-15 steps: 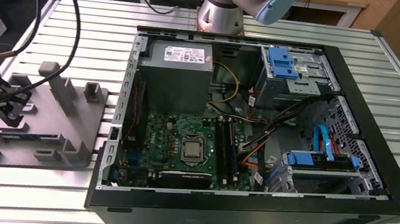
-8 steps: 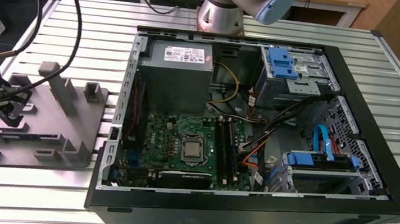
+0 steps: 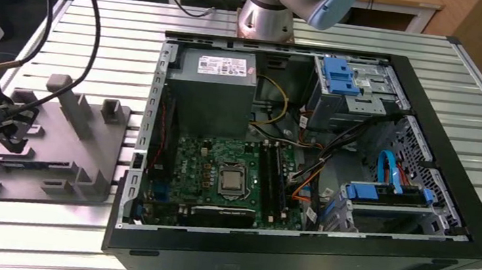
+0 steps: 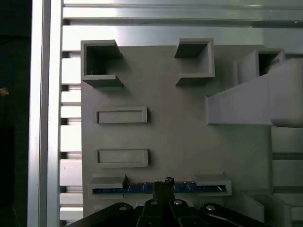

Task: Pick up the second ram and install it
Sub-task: 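Pick up the second ram and move it above second insertion slot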

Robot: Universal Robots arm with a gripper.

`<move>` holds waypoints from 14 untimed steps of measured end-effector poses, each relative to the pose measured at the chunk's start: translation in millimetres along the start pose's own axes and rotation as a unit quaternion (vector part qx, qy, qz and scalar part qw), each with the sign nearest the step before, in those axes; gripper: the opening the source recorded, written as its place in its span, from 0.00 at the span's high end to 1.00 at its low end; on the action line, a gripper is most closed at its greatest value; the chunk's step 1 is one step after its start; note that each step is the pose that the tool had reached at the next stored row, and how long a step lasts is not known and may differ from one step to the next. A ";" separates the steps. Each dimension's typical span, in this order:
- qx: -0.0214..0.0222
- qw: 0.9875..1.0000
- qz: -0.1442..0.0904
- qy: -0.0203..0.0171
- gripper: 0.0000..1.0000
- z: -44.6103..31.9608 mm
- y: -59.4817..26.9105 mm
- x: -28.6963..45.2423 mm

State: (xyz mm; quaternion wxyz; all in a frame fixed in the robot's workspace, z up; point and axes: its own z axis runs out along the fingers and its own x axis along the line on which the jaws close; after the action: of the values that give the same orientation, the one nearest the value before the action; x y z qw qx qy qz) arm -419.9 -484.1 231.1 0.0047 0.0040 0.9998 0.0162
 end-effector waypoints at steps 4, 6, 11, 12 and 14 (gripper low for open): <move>0.000 1.000 -0.009 0.000 0.90 0.0 0.0 0.0; 0.000 1.000 -0.014 0.000 0.90 0.0 0.0 0.0; 0.000 1.000 -0.030 0.001 0.90 0.0 0.0 0.0; 0.000 0.999 -0.033 0.001 0.90 0.0 0.0 0.0; 0.000 0.999 -0.040 0.001 0.90 0.0 0.0 0.0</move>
State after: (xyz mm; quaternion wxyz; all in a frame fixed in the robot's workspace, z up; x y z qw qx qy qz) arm -419.9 -484.1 231.1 0.0040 -0.0362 0.9992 0.0164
